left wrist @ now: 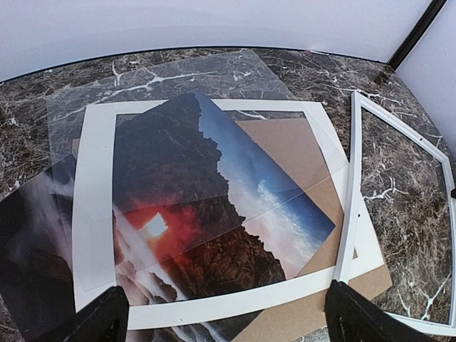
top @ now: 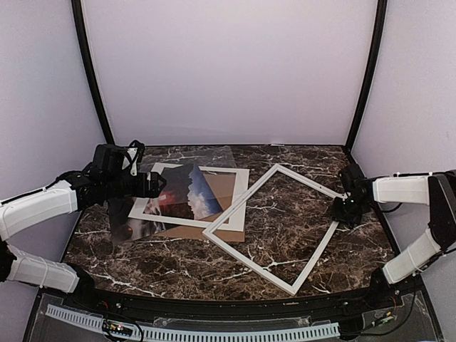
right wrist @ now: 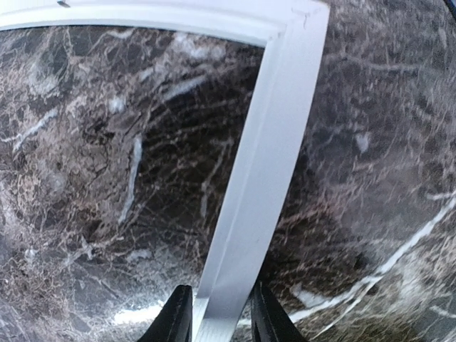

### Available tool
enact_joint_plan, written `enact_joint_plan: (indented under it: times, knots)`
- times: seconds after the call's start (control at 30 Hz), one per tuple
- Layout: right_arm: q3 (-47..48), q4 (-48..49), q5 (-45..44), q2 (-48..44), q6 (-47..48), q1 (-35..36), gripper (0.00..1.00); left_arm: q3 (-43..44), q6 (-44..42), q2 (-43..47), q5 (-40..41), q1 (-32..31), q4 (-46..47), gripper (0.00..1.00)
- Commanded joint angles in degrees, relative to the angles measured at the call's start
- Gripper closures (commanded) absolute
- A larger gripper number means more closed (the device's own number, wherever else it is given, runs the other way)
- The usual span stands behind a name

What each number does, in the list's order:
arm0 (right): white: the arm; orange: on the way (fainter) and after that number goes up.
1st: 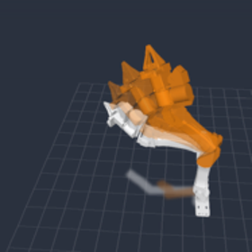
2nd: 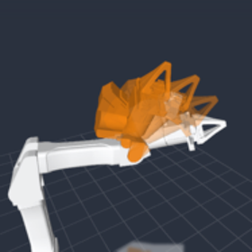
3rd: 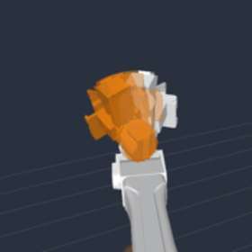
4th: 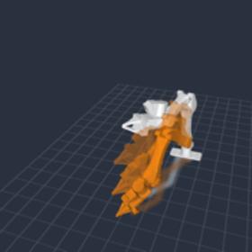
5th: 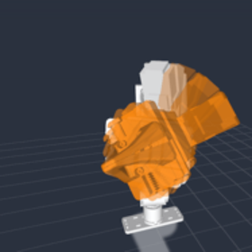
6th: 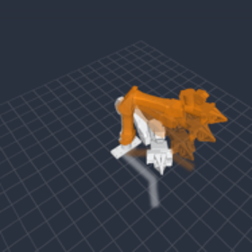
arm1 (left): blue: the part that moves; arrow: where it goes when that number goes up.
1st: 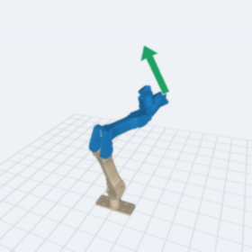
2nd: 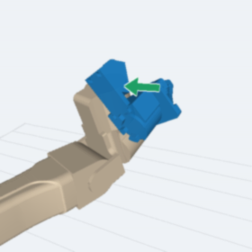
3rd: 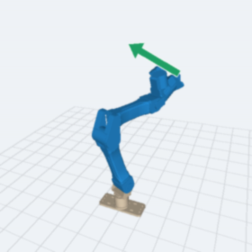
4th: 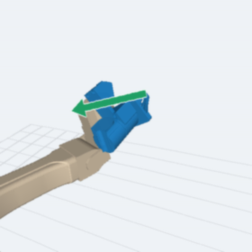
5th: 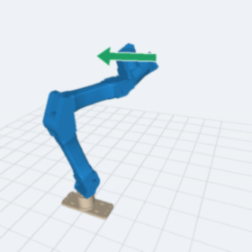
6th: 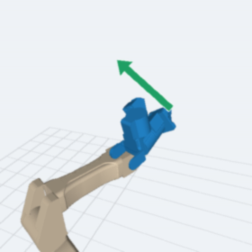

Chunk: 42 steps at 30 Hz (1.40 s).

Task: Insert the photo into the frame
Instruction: Adjust the frame body at the center of the board.

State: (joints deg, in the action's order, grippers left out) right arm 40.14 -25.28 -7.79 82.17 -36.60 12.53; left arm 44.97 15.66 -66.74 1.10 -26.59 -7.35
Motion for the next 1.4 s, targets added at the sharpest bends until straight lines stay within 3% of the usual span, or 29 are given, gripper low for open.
enact_joint_plan:
  times: [0.0, 0.23, 0.33, 0.5, 0.63, 0.83, 1.17, 1.37]
  knots:
    - [4.3, -1.9, -3.5, 2.7, 6.0, -3.2, 0.73, 1.6, -0.6, 0.6, 1.3, -0.3, -0.8, 0.01]
    - [8.5, -2.0, -3.3, 6.8, 13.7, -10.8, 0.78, 2.3, -1.5, -0.1, 1.9, -0.3, -1.9, 0.01]
    - [9.5, -1.8, 1.1, 8.2, 13.4, -11.5, 0.78, 2.6, -1.6, -0.6, 2.0, -0.3, -2.4, 0.01]
    - [5.8, 1.8, 10.8, 3.0, 8.4, -10.8, 0.64, 2.7, -1.1, -0.8, 1.6, -0.3, -2.5, 0.01]
    - [2.6, 1.9, 11.4, -2.5, 4.0, -7.6, 0.49, 2.2, -1.1, -1.0, 2.0, -0.3, -2.0, 0.01]
    - [-1.7, 1.0, 9.2, -5.7, -0.8, -2.4, 0.44, 2.3, -0.6, -1.5, 1.1, -0.3, -1.7, 0.01]
    - [-5.7, 2.7, 5.3, -4.8, -6.6, 4.3, 0.5, 1.7, -0.3, -1.1, 0.5, -0.3, -0.9, 0.01]
    - [-5.0, 0.8, 0.8, -2.2, -5.2, 4.5, 0.7, 1.6, -0.5, -0.8, 0.4, -0.3, -1.1, 0.01]
